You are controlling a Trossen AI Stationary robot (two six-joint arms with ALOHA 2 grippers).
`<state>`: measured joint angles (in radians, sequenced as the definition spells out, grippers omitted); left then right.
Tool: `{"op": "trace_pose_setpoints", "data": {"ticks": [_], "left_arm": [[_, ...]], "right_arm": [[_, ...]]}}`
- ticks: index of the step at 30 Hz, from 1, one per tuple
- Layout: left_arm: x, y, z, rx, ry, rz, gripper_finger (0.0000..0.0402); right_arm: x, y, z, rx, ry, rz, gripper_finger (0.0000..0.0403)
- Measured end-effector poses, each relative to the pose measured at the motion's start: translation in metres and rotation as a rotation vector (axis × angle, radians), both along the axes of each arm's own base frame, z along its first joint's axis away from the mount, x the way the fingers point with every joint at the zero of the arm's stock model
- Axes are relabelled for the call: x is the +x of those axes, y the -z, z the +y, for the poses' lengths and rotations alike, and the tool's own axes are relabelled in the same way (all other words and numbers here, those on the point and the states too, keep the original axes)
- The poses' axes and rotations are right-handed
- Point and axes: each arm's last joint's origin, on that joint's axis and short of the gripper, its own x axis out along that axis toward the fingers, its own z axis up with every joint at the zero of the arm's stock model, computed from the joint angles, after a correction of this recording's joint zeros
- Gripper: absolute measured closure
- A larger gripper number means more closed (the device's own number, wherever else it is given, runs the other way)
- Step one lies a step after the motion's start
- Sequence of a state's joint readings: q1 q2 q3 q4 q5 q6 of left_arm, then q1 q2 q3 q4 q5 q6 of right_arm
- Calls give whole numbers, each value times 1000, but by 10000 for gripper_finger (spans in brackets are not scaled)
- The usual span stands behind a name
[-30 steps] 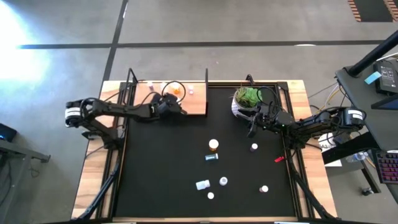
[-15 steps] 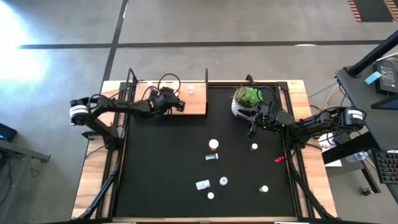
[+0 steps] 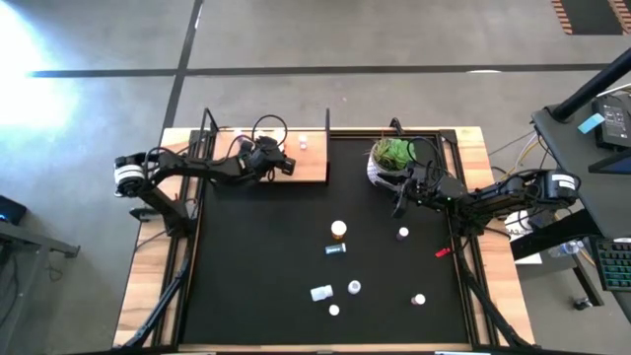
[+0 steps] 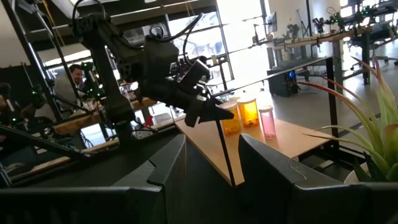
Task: Pick and place medicine bottles onto shelf by color
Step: Put the top left orange pill bottle on the shelf aligned with the other orange pill bottle
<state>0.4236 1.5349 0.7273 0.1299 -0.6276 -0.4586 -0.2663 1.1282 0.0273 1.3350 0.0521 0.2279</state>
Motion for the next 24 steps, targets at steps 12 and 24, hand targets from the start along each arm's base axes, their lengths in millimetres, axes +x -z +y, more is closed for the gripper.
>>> {"op": "trace_pose_setpoints", "data": {"ticks": [12, 24], "left_arm": [[1, -1, -3, -18, 32, -7, 214], [-1, 0, -4, -33, 46, 8, 165]], "right_arm": [[0, 0, 0, 0, 0, 0, 264], [0, 0, 0, 0, 0, 0, 264]]}}
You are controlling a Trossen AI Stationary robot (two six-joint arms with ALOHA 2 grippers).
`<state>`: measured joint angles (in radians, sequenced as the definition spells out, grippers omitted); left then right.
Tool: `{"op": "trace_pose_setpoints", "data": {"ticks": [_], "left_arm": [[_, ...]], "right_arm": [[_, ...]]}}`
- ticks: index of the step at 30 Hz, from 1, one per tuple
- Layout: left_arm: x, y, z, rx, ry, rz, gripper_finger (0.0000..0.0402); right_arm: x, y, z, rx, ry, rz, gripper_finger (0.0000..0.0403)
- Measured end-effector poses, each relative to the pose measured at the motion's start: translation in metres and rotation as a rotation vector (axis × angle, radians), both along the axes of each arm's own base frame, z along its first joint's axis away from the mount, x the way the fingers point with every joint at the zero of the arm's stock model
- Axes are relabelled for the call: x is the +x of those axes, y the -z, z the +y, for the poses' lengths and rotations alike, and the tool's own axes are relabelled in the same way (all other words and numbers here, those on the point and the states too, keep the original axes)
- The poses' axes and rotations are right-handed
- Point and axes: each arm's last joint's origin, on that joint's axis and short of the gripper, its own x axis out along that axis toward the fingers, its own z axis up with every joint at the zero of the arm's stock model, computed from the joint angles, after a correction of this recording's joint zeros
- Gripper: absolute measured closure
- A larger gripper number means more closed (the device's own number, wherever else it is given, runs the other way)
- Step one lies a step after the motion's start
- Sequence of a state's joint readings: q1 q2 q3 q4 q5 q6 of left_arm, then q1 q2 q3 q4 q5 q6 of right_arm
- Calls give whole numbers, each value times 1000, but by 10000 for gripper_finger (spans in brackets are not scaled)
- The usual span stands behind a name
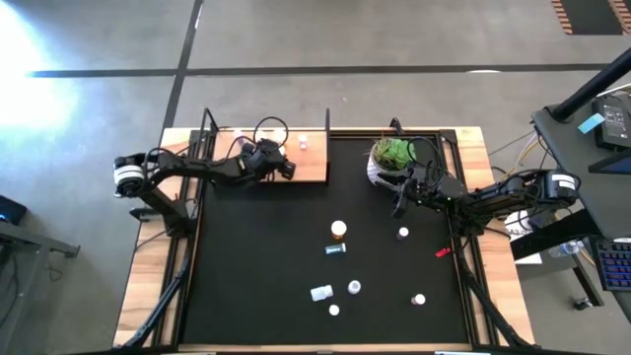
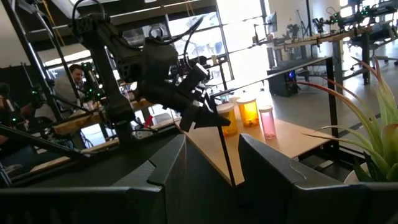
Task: Pick and place medicine bottles onto shelf by color
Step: Put the top left orange pill bottle on the shelf aligned with the other orange pill bottle, then put the left blue pill bottle on the shelf aligned with the other blue pill bottle
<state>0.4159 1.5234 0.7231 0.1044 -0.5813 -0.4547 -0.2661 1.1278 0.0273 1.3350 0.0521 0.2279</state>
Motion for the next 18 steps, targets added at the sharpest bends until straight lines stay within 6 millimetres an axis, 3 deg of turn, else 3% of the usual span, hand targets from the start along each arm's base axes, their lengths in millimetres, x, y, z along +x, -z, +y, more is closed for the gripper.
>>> {"op": "trace_pose_setpoints", "data": {"ticks": [6, 18], "left_arm": [[0, -10, -5, 0, 39, -45, 106], [-10, -40, -32, 36, 131, -45, 25]], "right_arm": [[0, 0, 0, 0, 0, 0, 264], [0, 0, 0, 0, 0, 0, 264]]}}
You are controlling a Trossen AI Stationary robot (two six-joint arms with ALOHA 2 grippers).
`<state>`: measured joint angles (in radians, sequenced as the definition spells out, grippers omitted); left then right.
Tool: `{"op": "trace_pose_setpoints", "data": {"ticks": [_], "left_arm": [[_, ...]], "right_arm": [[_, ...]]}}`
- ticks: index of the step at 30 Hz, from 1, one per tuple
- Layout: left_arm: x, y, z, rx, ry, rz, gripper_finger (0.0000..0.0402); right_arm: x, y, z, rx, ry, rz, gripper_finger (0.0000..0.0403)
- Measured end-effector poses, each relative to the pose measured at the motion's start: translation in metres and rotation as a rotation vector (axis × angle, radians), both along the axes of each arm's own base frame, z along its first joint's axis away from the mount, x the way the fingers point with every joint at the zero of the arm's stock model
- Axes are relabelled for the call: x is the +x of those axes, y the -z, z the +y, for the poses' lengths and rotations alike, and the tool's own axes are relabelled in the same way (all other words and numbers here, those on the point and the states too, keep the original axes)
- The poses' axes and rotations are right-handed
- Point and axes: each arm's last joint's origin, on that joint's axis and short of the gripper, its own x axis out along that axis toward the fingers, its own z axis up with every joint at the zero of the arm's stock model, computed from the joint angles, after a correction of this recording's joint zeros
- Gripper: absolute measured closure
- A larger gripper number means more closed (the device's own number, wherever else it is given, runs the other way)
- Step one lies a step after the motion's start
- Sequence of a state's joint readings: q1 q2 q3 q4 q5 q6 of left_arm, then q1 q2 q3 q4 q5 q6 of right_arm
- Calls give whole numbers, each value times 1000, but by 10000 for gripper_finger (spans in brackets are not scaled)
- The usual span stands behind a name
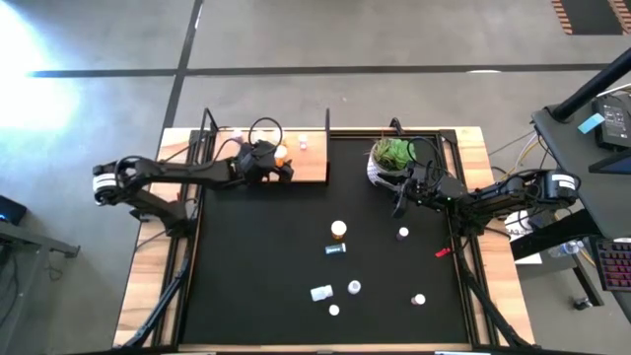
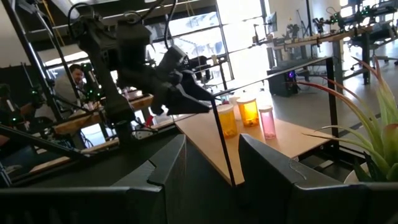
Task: Pick and place medicine bottles onto shelf by color
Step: Put the left blue pill bottle on the shelf aligned with the other blue pill bottle
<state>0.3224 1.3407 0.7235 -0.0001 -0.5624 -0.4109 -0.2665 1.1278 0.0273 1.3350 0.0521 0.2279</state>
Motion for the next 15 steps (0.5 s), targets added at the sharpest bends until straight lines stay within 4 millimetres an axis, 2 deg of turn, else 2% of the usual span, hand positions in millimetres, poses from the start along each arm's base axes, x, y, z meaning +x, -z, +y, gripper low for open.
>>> {"op": "trace_pose_setpoints", "data": {"ticks": [4, 9, 15], "left_arm": [[1, -9, -14, 10, 49, -34, 4], [5, -16, -39, 16, 144, -62, 4], [13, -12, -74, 24, 286, -41, 4]], "right_arm": [[0, 0, 0, 0, 0, 0, 264], [0, 0, 0, 0, 0, 0, 264], [0, 0, 0, 0, 0, 0, 264]]}}
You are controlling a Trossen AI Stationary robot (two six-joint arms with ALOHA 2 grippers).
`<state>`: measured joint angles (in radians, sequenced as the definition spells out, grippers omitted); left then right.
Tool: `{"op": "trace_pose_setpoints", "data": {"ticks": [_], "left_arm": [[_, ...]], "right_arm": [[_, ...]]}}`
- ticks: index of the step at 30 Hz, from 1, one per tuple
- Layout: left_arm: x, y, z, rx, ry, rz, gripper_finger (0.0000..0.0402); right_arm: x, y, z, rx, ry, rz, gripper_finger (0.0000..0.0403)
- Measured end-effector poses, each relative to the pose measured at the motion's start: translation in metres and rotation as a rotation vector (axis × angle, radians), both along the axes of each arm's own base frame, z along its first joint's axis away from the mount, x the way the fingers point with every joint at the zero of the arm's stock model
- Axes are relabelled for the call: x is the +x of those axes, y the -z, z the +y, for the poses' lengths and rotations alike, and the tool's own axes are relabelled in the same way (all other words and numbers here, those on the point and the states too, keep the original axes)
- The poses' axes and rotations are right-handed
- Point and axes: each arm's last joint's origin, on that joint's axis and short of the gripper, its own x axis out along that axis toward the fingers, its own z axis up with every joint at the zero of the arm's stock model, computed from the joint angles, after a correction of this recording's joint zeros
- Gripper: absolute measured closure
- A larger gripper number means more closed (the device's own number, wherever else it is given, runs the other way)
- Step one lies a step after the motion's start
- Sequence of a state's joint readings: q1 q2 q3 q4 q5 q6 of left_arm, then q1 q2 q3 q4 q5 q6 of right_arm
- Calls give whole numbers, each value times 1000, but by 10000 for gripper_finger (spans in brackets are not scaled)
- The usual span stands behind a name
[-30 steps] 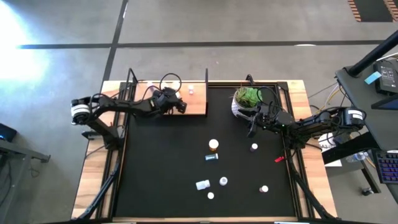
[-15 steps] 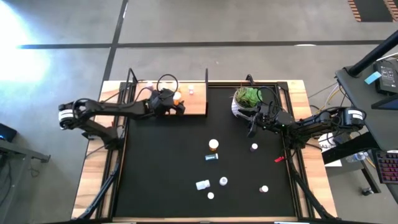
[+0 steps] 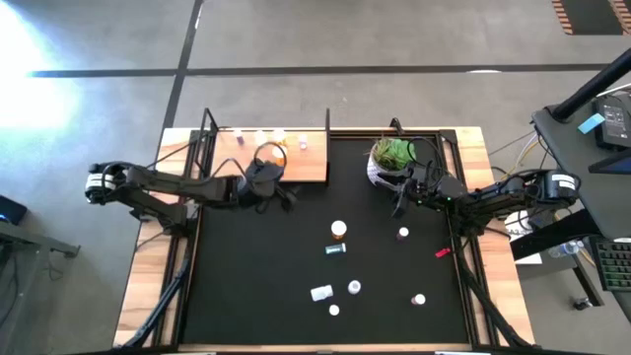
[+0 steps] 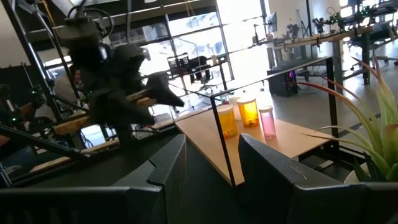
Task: Pick and place medicine bottles onto shelf by color
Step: Put the left blue pill bottle on the shelf aligned with the other blue pill bottle
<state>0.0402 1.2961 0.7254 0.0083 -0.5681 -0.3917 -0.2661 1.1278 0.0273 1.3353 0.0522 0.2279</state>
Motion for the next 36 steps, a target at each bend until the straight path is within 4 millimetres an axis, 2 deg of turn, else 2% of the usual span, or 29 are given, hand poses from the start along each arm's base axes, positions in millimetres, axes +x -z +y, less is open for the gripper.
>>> {"op": "trace_pose_setpoints", "data": {"ticks": [11, 17, 23, 31, 36], "left_arm": [[26, 24, -70, 86, 161, 61, 4], [42, 38, -97, 117, 246, 131, 4], [56, 45, -114, 98, 313, 175, 4], [83, 45, -125, 78, 362, 328, 4], [103, 48, -130, 59, 380, 355, 4]], "right_arm": [[0, 0, 0, 0, 0, 0, 264], [0, 0, 0, 0, 0, 0, 264], [0, 0, 0, 0, 0, 0, 264], [0, 0, 0, 0, 0, 0, 264], [0, 0, 0, 0, 1, 0, 264]]}}
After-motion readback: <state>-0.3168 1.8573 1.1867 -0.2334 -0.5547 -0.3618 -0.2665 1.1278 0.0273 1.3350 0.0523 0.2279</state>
